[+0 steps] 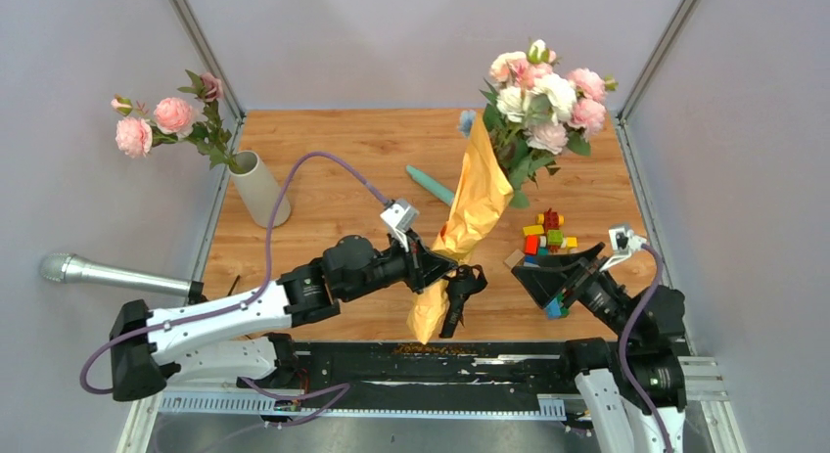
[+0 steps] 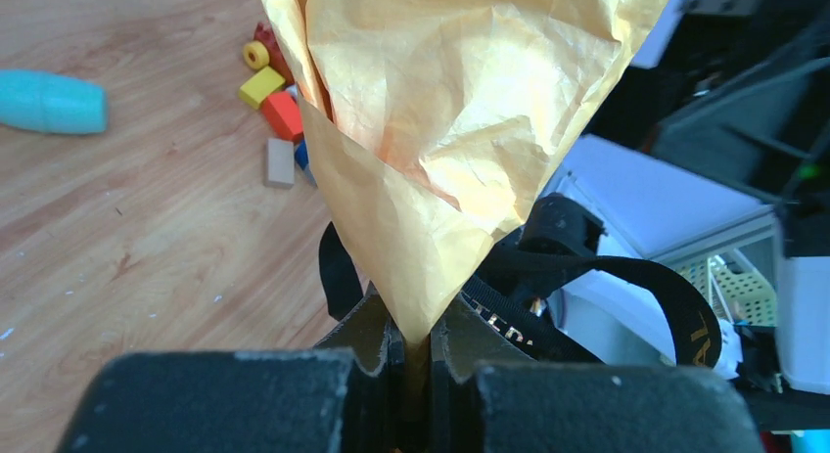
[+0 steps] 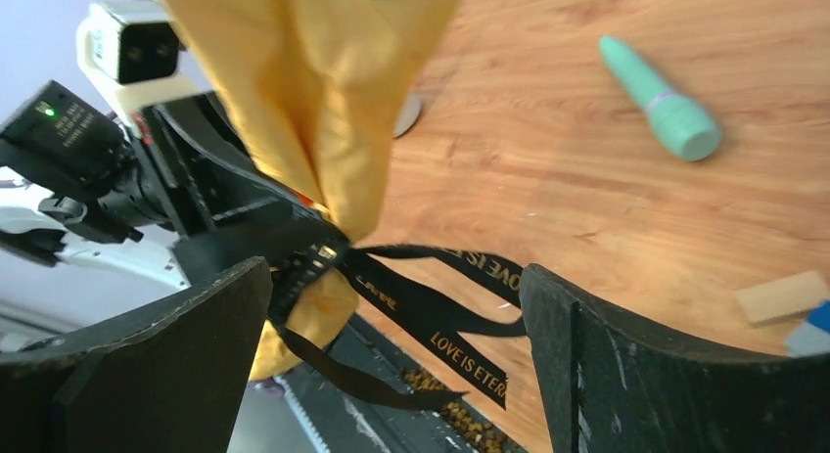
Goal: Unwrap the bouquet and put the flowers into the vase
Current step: Pick up the fake flower at the center of the board.
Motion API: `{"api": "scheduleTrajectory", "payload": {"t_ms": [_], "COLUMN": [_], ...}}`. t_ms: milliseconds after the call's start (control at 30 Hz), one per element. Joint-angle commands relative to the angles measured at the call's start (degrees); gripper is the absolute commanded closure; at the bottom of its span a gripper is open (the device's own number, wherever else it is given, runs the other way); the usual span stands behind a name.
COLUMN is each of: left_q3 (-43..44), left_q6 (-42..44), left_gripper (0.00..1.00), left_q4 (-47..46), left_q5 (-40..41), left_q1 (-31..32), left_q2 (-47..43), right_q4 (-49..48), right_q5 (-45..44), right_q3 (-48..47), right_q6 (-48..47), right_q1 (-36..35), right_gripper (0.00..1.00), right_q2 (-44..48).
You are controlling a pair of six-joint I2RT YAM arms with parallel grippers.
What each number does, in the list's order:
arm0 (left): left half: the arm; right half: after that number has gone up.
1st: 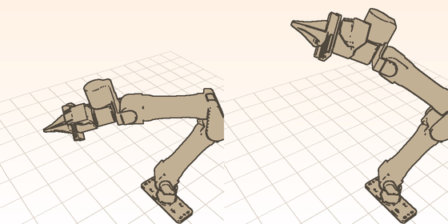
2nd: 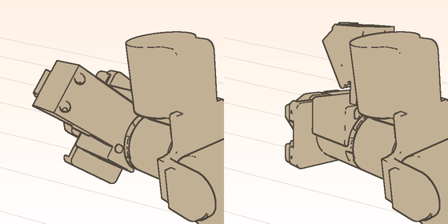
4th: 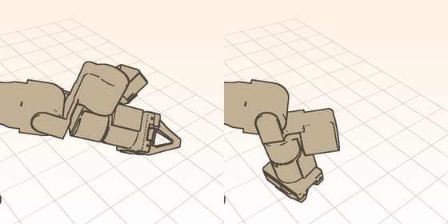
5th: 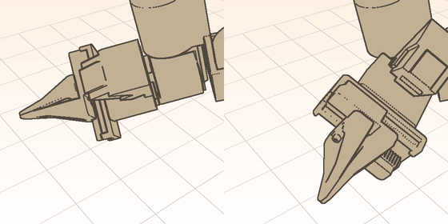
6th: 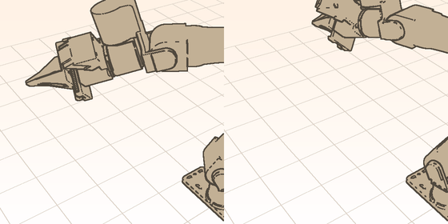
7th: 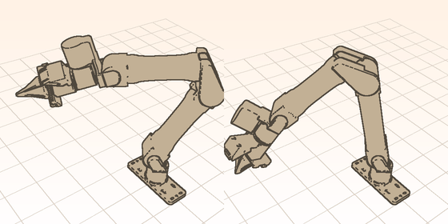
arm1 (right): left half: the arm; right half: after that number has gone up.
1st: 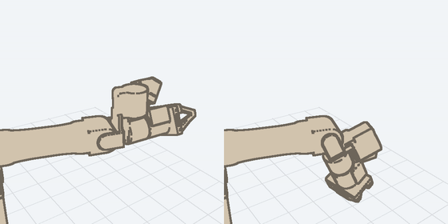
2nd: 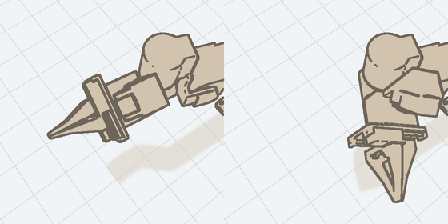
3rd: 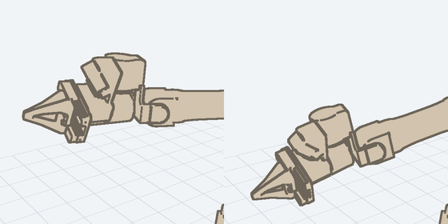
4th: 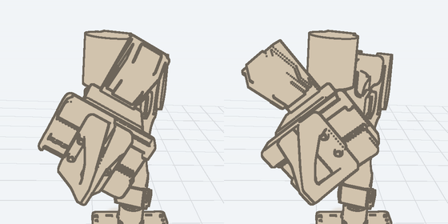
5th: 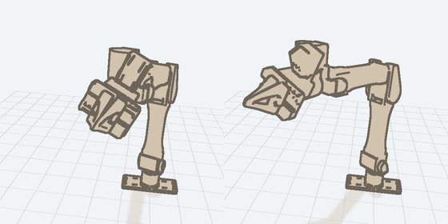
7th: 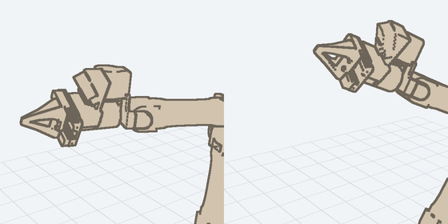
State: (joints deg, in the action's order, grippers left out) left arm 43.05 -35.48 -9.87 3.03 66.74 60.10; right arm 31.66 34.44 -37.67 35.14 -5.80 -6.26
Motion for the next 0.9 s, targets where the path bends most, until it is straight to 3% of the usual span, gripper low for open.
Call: {"api": "scheduleTrajectory", "payload": {"t_ms": [0, 400, 633, 767, 867], "left_q3": [1.8, 1.2, 2.2, 4.0, 5.7], "left_q6": [0.7, -3.6, -3.0, -2.7, -1.6], "left_gripper": [1.0, 1.0, 1.0, 1.0, 1.0], "left_q4": [-3.2, -6.6, -7.9, -7.5, -4.7], "left_q5": [1.7, -6.1, -7.0, -7.5, -6.2], "left_q1": [0.1, 0.1, 0.1, 0.1, -0.1], "left_q2": [-8.3, -10.5, -9.6, -8.0, -6.8], "right_q4": [-16.8, -48.5, -54.2, -57.2, -53.8], "right_q5": [11.8, 15.5, 12.9, 7.9, -0.3], "right_q3": [3.7, 10.6, 9.8, 10.1, 8.1], "right_q6": [7.6, 22.5, 23.5, 19.4, 9.6], "right_q1": [0.2, 0.0, -3.3, -13.2, -26.8], "right_gripper": [0.0, 0.0, 0.0, 0.0, 0.0], "right_q2": [-3.3, -8.5, -13.5, -19.4, -22.9]}}
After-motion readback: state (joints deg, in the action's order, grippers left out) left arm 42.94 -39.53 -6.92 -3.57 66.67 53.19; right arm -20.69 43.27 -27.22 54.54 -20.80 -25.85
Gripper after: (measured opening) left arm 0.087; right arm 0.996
